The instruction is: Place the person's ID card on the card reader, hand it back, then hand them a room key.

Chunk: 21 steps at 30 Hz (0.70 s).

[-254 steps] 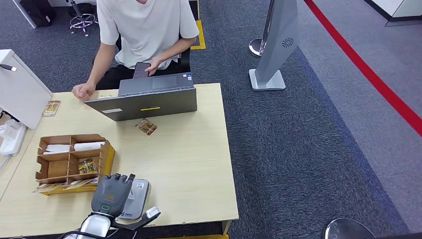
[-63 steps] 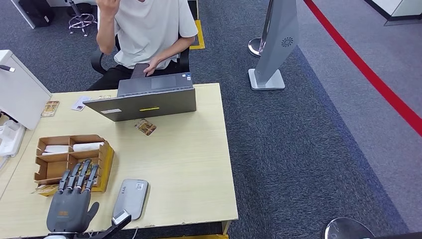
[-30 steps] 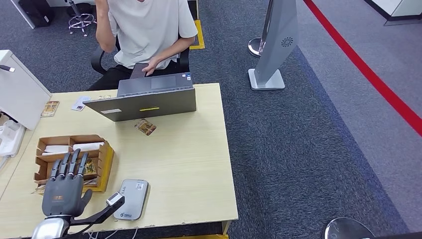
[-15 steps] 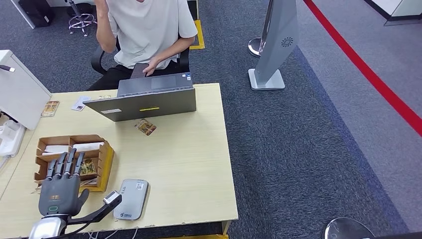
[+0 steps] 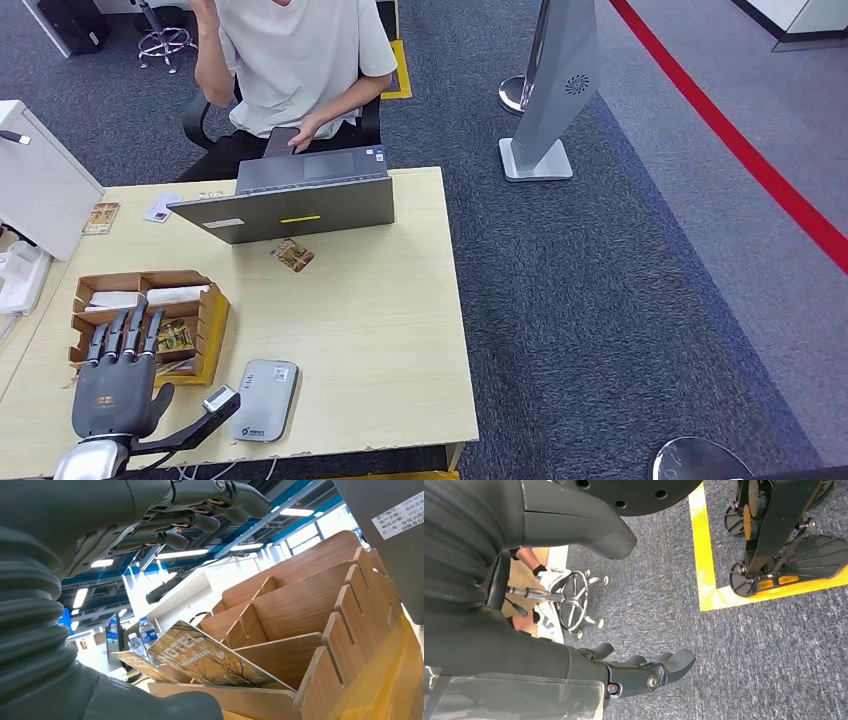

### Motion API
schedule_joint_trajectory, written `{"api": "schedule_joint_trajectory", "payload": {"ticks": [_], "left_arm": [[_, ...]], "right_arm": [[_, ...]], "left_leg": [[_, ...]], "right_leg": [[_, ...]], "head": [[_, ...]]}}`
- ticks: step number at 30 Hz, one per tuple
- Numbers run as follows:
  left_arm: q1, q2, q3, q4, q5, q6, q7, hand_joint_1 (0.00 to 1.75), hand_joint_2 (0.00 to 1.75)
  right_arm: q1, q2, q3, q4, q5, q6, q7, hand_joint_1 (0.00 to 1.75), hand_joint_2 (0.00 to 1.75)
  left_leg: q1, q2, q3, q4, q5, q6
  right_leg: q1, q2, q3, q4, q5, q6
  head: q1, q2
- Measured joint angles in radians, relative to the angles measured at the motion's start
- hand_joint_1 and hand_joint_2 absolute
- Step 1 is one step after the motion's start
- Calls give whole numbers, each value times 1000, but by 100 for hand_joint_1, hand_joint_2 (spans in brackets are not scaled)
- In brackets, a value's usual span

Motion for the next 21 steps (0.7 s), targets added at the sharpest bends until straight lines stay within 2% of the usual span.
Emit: {"api": "schedule_joint_trajectory", "payload": {"ticks": [21], "left_arm": [[5, -1, 25, 0, 0, -5, -2, 0, 175]], "right_arm": [[0, 0, 0, 0, 5, 0, -2, 0, 175]], "left_leg": [[0, 0, 0, 0, 0, 0]], "right_leg": [[0, 0, 0, 0, 0, 0]], "head": [[0, 0]]}}
